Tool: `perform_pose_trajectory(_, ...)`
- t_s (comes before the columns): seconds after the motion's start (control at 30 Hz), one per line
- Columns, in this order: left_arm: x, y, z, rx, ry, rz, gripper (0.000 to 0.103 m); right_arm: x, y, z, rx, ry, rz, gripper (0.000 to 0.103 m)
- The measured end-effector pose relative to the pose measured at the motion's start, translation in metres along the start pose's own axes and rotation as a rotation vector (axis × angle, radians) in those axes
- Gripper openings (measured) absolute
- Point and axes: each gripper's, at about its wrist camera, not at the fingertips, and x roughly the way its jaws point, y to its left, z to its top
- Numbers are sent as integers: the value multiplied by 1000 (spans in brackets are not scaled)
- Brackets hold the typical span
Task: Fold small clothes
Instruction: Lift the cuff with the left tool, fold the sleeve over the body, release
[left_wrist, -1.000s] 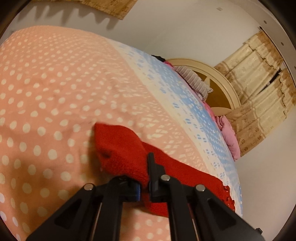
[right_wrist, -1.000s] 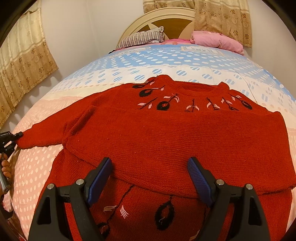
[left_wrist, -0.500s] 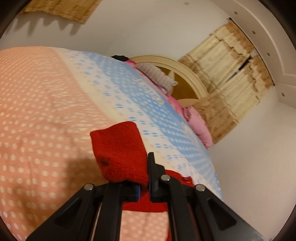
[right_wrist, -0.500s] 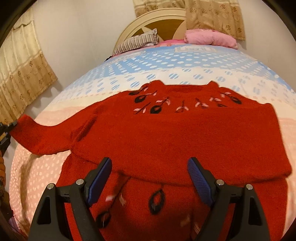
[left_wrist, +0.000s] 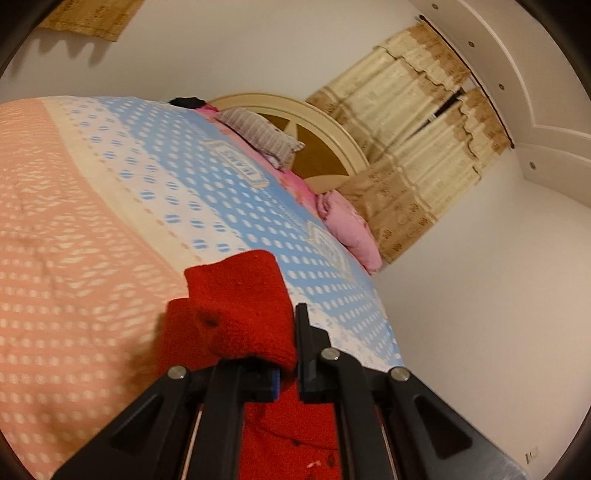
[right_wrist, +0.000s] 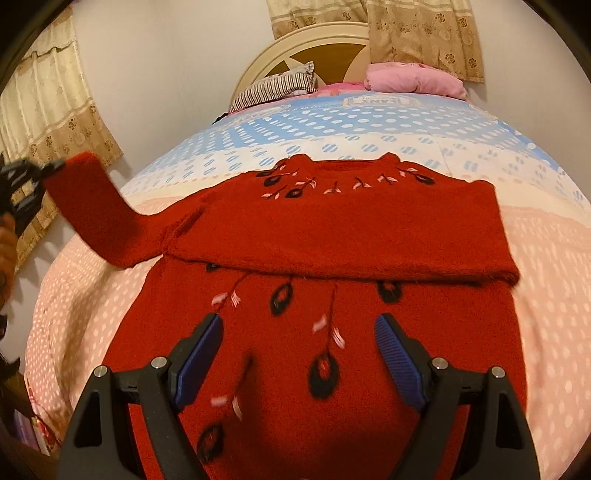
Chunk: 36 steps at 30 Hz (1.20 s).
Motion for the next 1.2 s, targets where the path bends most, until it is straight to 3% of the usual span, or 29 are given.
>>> perform_pose_trajectory(0.3, 24, -58, -13, 46, 43, -75, 5, 3, -11, -23, 22, 21, -12, 85)
perform_pose_trajectory(0.57, 45, -109, -31, 86, 84, -143, 5, 1, -21, -28, 75, -16, 28, 85)
perform_pose_trajectory(0.77, 78, -148, -68, 107, 169, -203, 5, 2, -18, -31, 77, -22, 13, 85)
perform_pose_trajectory(0.97, 116, -174, -118, 198, 266, -210, 5, -1, -23, -33, 99, -38, 19, 85)
perform_pose_trajectory(1.07, 143, -181, -146, 288, 393, -209, 17, -4, -26, -34, 117, -51, 29, 85)
perform_pose_trajectory(1.17, 150, -179, -165, 365, 440, -179, 22, -6, -29, -35, 133, -65, 35, 85)
perform_pose_trajectory(1.2, 148, -178, -168, 380, 446, -186, 28, -7, -30, -36, 139, -70, 39, 85)
